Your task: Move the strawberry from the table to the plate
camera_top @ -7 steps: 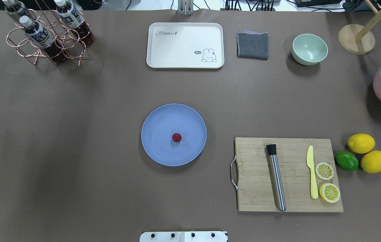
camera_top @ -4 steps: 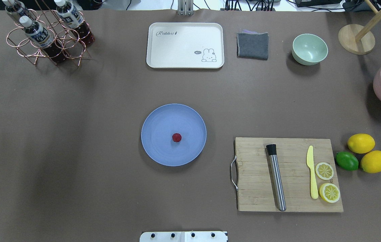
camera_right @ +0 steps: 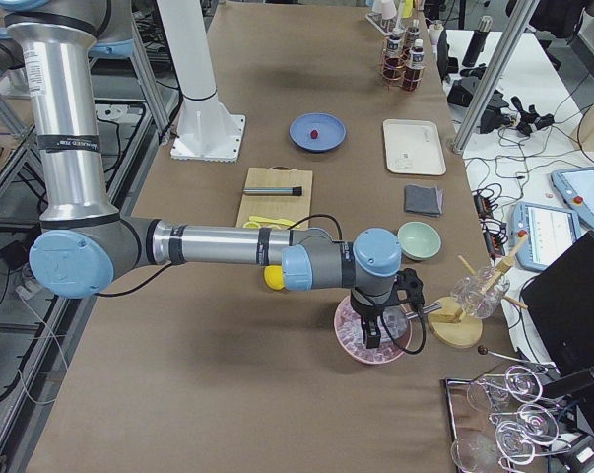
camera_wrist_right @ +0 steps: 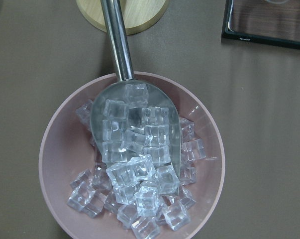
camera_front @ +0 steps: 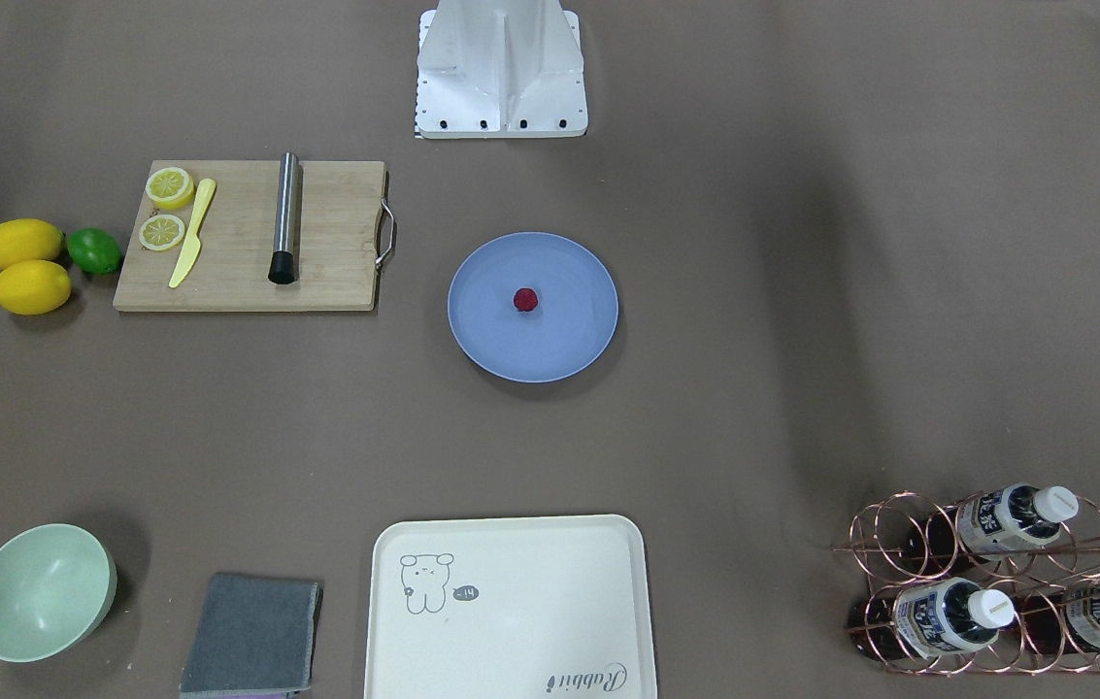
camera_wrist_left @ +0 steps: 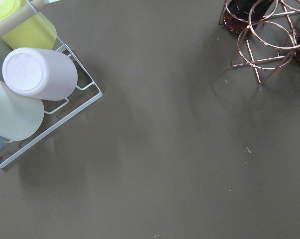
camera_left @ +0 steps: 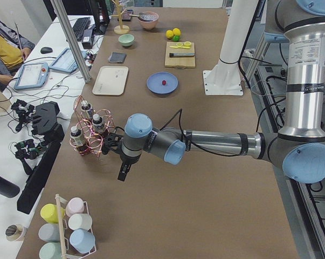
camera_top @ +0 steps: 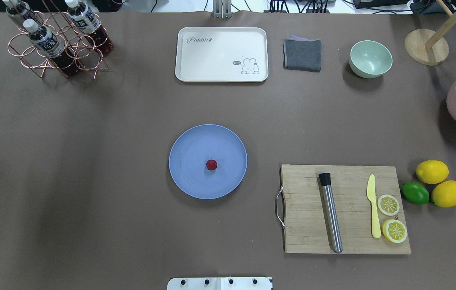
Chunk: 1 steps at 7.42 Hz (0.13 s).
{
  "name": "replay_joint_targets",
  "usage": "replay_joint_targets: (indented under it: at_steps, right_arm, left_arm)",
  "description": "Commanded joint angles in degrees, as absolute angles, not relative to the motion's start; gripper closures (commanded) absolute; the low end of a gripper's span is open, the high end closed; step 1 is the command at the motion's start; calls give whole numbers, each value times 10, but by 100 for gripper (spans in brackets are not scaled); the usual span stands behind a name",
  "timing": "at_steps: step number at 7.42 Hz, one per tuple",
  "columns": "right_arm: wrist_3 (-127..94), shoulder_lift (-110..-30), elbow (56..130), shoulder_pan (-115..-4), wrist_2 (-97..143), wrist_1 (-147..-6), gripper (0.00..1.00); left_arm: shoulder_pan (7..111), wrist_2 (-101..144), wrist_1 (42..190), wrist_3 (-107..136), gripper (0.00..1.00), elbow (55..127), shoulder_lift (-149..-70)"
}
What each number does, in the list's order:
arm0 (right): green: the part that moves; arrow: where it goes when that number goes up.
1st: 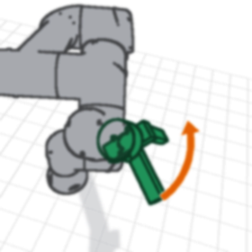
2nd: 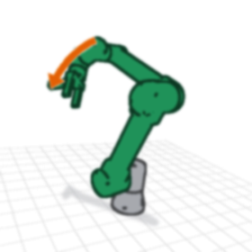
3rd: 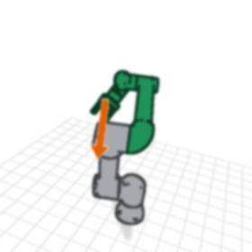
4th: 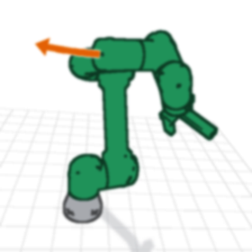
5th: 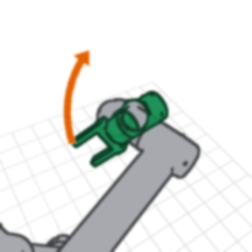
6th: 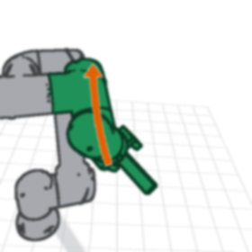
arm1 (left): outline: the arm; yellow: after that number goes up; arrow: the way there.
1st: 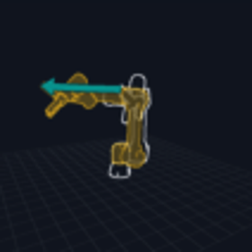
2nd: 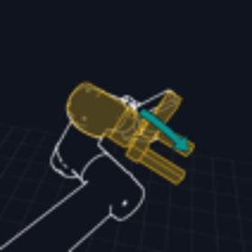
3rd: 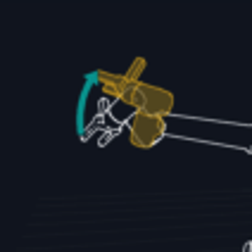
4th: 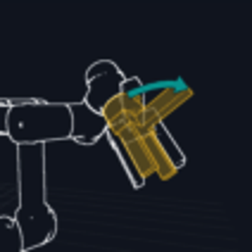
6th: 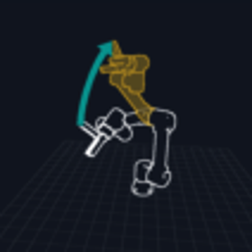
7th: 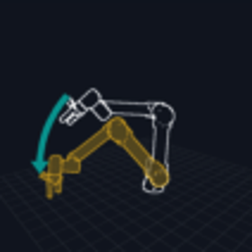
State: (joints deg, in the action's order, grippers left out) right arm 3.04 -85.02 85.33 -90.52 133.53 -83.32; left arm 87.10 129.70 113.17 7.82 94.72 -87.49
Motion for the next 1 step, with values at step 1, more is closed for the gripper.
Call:
replay_joint_targets:
  at_steps: [1]
  right_arm:
    - [31,-854,854,-910,1336,-833,0]
  left_arm:
    - [878,1297,1132,77,3,951,-872]
